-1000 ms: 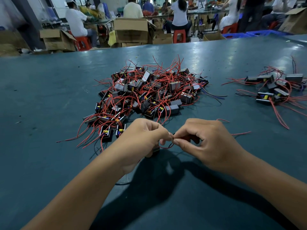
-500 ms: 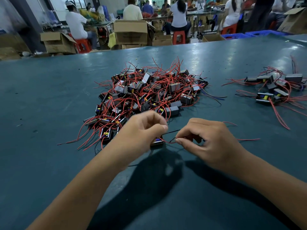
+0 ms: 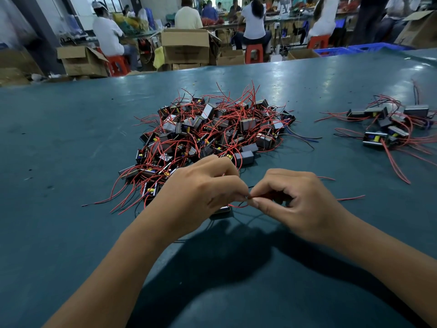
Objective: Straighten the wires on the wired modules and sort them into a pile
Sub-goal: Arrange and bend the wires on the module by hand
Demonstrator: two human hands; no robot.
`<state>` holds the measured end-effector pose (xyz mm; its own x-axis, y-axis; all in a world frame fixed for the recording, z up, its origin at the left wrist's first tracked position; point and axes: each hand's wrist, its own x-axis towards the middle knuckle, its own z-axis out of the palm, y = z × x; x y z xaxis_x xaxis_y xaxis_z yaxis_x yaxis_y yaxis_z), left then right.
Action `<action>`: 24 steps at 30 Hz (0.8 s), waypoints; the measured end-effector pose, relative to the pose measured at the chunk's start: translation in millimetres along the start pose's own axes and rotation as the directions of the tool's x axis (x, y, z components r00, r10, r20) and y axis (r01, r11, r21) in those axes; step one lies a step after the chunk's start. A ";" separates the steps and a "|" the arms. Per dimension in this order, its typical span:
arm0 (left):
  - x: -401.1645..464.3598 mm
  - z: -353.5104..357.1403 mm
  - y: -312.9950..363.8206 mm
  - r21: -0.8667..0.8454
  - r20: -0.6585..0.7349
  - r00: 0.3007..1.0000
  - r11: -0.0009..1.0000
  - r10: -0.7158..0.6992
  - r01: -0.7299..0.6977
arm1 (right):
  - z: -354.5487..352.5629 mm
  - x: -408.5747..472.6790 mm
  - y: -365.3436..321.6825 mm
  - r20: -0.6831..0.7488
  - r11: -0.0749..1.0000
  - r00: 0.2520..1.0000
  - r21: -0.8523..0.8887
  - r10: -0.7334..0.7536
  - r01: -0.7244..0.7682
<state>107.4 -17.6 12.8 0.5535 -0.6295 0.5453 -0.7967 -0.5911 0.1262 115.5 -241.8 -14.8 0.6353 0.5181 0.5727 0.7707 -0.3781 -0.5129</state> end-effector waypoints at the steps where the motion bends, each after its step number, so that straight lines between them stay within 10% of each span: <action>1: 0.2 -0.5 -0.9 0.007 -0.002 1.000 1.000 0.017 -0.017 | -0.3 0.4 -0.2 0.002 1.000 1.000 0.011 0.004 -0.004; 24: 1.4 0.4 -5.1 -0.251 0.136 0.987 0.961 -0.081 0.114 | -2.0 2.3 -5.0 0.064 0.999 0.998 -0.027 -0.017 0.019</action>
<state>112.3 -15.7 12.6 0.6444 -0.6421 0.4154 -0.7637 -0.5131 0.3918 113.2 -240.3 -9.6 0.6178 0.5727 0.5388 0.7834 -0.3890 -0.4848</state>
